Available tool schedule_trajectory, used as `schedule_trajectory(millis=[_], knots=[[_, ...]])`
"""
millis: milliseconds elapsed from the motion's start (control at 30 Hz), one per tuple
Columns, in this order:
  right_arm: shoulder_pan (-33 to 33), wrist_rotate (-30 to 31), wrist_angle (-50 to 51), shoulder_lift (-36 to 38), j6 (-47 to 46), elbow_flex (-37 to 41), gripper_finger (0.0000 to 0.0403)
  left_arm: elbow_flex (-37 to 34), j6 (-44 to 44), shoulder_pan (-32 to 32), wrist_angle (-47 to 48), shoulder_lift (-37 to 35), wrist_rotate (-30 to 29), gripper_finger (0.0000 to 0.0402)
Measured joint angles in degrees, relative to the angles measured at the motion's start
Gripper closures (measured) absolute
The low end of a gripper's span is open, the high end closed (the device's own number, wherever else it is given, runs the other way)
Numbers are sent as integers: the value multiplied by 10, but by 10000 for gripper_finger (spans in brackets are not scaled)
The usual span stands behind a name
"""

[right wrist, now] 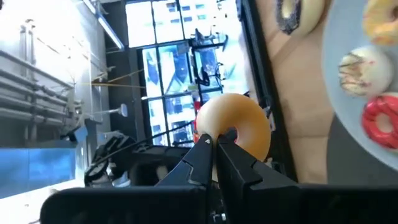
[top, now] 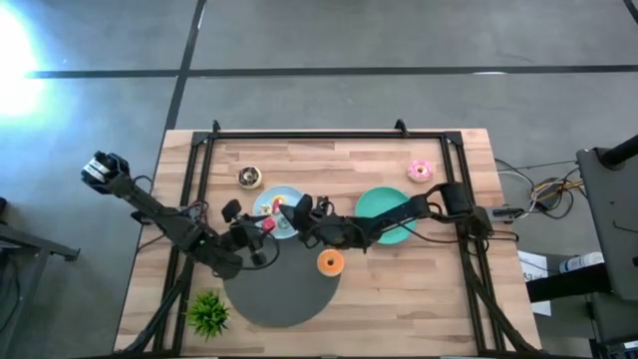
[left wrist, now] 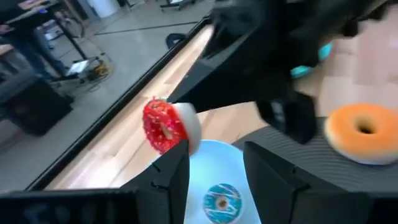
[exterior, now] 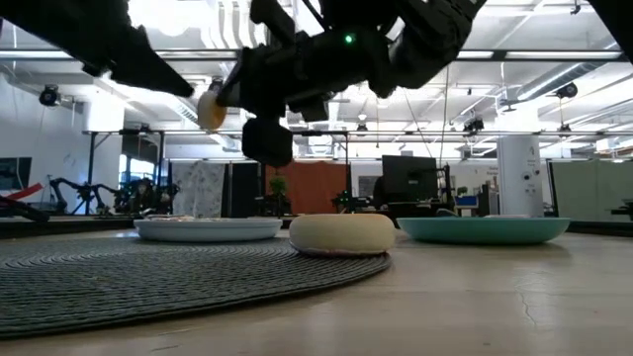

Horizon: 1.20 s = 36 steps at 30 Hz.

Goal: Pick & Place donuts
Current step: Put the small red donut on the white plate

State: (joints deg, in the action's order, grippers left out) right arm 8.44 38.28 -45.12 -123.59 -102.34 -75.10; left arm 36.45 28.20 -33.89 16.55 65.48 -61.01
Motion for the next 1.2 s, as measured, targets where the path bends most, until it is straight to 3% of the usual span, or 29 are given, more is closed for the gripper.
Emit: schedule_trajectory(millis=[233, 400, 833, 933, 1133, 1200], knots=[[-1, 10, 50, 0, -25, -18, 394, 0, 26, 37, -3, 11, -26, 271], [-2, 10, 55, 0, -24, -23, 394, 0, 49, 58, -5, 15, 8, 271], [-3, 5, 55, 0, -40, -24, 394, 0, 16, 91, -7, 39, 10, 273], [-2, 5, 55, 1, -42, -24, 394, 0, -2, 94, -7, 39, 9, 291], [-3, -21, 54, 2, -41, -17, 389, 0, -22, 94, -7, 39, 31, 381], [-2, -23, 53, 3, -42, -9, 379, 0, -31, 94, -6, 39, 35, 394]])
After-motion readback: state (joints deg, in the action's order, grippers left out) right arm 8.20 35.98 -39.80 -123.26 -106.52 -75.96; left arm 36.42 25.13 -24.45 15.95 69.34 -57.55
